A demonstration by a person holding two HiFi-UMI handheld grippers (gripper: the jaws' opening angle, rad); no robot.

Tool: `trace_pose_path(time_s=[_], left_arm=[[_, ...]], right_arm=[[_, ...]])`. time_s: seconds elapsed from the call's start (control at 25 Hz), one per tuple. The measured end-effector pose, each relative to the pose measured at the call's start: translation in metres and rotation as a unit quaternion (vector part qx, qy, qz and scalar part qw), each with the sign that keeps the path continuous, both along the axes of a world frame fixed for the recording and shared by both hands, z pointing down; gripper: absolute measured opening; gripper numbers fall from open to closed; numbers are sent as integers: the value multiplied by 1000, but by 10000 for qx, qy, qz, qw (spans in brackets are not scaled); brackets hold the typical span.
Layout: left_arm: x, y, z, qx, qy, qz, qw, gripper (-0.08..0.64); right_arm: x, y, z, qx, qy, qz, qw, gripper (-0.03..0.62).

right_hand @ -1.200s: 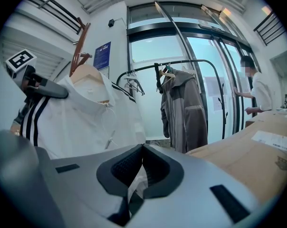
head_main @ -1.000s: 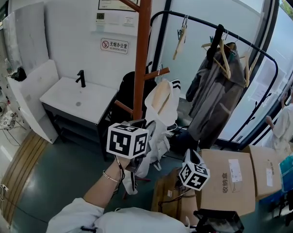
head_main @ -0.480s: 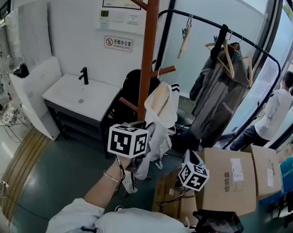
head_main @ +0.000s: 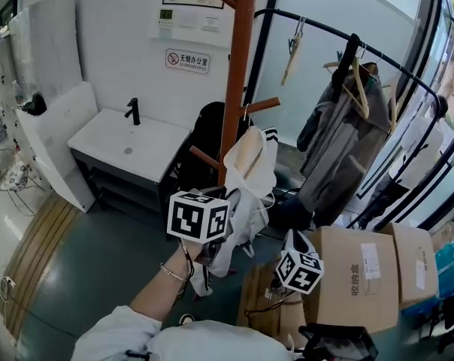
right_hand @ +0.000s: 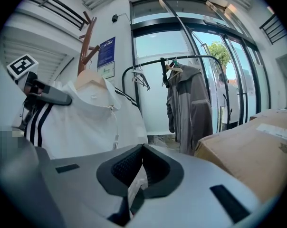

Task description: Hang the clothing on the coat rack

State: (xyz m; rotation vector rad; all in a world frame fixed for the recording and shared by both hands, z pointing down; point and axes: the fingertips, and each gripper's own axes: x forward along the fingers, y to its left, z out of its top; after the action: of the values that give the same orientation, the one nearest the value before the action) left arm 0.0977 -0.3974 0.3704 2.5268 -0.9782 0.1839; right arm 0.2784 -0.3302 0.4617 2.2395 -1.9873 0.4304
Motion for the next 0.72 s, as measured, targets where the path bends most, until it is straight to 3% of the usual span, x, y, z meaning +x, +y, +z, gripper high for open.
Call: trace_pose_path(time_s=[0.36, 0.72], left_arm=[[-7, -4, 7, -16, 32, -63, 10000, 52], [-14, -4, 17, 366, -245, -219, 9988, 58]], right_arm=[[-7, -6, 6, -86, 7, -93, 9999, 23], [-20, -14, 14, -161, -14, -264, 9995, 23]])
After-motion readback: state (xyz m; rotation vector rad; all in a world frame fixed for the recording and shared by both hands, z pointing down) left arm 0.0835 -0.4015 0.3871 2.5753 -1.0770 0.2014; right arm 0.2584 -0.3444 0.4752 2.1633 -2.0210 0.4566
